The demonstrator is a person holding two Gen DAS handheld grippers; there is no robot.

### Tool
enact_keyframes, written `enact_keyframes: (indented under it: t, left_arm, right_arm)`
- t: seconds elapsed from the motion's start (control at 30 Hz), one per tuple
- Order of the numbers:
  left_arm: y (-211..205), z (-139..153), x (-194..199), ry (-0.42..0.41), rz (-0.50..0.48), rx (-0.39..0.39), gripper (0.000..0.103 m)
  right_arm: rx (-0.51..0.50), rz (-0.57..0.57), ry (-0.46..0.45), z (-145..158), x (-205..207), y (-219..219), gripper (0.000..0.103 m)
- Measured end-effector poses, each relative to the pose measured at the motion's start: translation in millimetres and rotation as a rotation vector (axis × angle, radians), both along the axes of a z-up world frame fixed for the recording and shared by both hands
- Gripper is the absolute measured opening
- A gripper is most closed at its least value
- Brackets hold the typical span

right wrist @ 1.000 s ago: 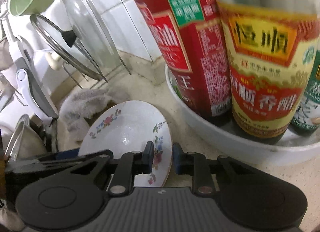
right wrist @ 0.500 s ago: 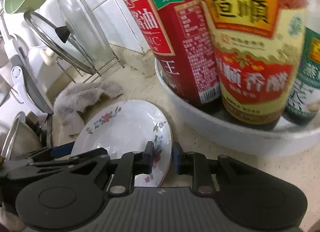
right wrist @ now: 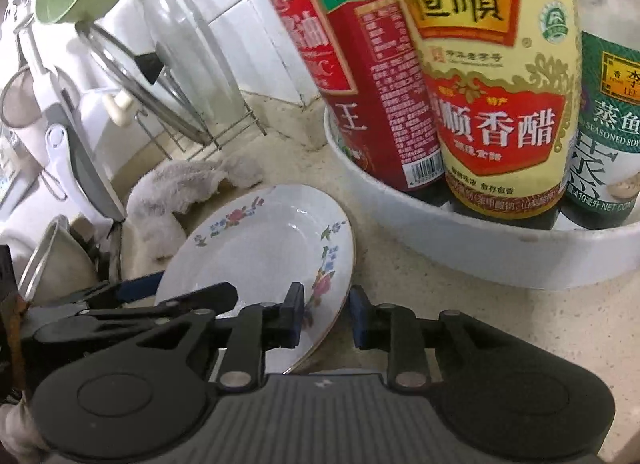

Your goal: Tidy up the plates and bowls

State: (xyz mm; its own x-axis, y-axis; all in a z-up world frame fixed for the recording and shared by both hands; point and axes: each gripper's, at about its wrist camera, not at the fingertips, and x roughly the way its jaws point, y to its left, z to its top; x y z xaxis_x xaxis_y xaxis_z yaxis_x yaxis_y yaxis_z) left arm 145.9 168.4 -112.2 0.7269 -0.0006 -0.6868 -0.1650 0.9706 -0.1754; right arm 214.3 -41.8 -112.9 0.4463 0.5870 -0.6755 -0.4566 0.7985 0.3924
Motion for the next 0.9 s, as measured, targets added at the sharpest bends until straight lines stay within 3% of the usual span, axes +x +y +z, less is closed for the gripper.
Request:
enact_keyframes:
  t: [0.23, 0.4, 0.63, 0.7, 0.77, 0.9]
  left_arm:
    - [-2.3, 1.8, -0.6, -0.003, -0.007, -0.005, 0.092]
    - [-0.9, -0.3, 10.9, -0.007, 0.008, 0.008, 0.093]
    - [12.0, 2.1, 11.3, -0.036, 0.033, -0.125, 0.093]
    - [14.9, 2.0, 7.4, -0.051, 0.043, -0.173, 0.093]
    - [15.1, 2.2, 5.5, -0.061, 0.044, -0.182, 0.093]
    - [4.4, 4.4, 11.7, -0.048, 0.033, -0.083, 0.095]
  right_arm:
    - [0.043, -0.012, 0.008, 5.0, 4.3, -0.7, 0.023]
    - [0.069, -0.043, 0.066, -1.8, 13.7, -0.1, 0.023]
    - [0.183, -0.080, 0.195, -12.4, 23.1, -10.1, 0.020]
    - [0.180, -0.076, 0.185, -11.9, 22.0, -10.3, 0.020]
    - [0.138, -0.054, 0.121, -6.6, 16.3, -5.4, 0.020]
    - [0.080, -0.027, 0.057, 1.2, 13.6, 3.6, 0.022]
